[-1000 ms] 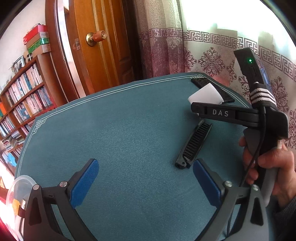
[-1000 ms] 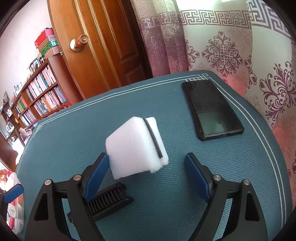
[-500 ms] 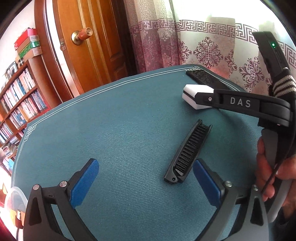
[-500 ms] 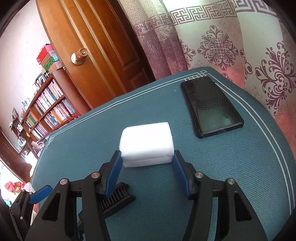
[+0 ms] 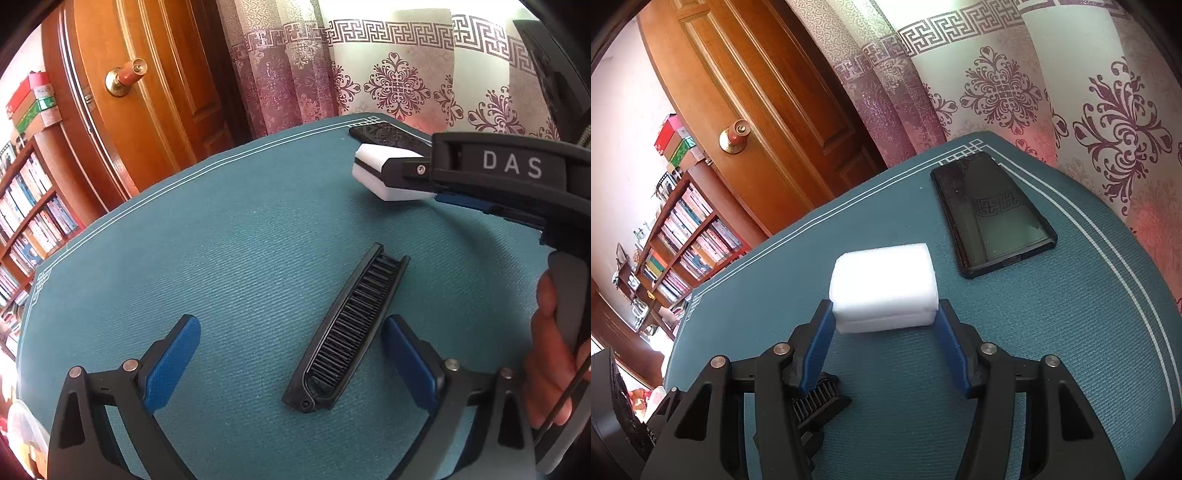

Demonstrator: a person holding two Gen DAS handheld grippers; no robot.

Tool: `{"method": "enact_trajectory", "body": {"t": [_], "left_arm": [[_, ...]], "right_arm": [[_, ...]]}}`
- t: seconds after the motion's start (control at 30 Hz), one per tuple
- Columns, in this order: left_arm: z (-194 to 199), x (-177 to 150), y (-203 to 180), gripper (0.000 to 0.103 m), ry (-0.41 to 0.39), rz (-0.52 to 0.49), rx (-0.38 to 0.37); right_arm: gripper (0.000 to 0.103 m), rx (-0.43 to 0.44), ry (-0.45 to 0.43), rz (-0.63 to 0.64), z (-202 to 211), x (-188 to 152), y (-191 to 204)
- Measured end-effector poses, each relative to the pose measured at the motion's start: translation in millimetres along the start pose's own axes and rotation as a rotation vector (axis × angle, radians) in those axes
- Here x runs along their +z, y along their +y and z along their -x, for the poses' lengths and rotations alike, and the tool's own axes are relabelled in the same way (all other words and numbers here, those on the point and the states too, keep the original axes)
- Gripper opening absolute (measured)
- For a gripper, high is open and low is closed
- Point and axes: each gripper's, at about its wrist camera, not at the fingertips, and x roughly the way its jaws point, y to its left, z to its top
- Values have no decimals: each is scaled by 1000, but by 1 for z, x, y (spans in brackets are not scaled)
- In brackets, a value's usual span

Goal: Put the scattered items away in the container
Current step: 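Grasp the black comb with the left tool while the right tool grasps the second white sponge, then carry the comb and sponge toward the clear bowl with both tools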

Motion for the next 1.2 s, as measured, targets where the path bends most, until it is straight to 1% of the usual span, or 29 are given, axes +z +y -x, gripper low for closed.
{"method": "enact_trajectory", "body": {"t": [0.07, 0.13, 0.2, 0.23, 0.3, 0.33, 0.37, 0.47, 0.6, 0.7, 0.8, 0.97, 1.1, 1.2], "left_arm": [[-3, 1, 1, 97, 1, 6, -18], [-4, 3, 2, 91, 1, 16, -42], [-4, 4, 2, 78, 1, 17, -74], [-4, 4, 2, 74, 3, 19, -93], [-5, 4, 2, 63, 6, 31, -128], [-5, 4, 2, 61, 5, 39, -144], [-4, 3, 1, 56, 3, 43, -157], [0, 0, -2, 42, -7, 31, -174], [5, -4, -2, 31, -10, 37, -174], [4, -6, 2, 31, -8, 70, -167], [9, -11, 7, 31, -17, 92, -117], [29, -18, 16, 31, -72, 107, -43], [47, -23, 23, 31, -117, 119, 1], [57, -28, 32, 31, -135, 134, 24]], "right_arm": [[59, 0, 1, 3, 0, -1, 1], [59, -2, 1, 9, -1, -3, 2], [59, 0, 1, 13, 0, -3, 4], [59, 0, 1, 16, 0, -4, 4], [59, 0, 0, 22, 0, -4, 6], [59, 0, -1, 25, 0, -4, 6], [59, 0, -1, 27, 0, -5, 7], [59, 0, -5, 30, 1, -5, 8], [59, 2, -11, 28, 3, -4, 8], [59, 6, -15, 28, 5, -4, 9], [59, 11, -23, 32, 8, -3, 12], [59, 20, -26, 43, 11, -4, 17], [59, 34, -28, 58, 14, -6, 25], [59, 46, -29, 79, 17, -9, 34]]}}
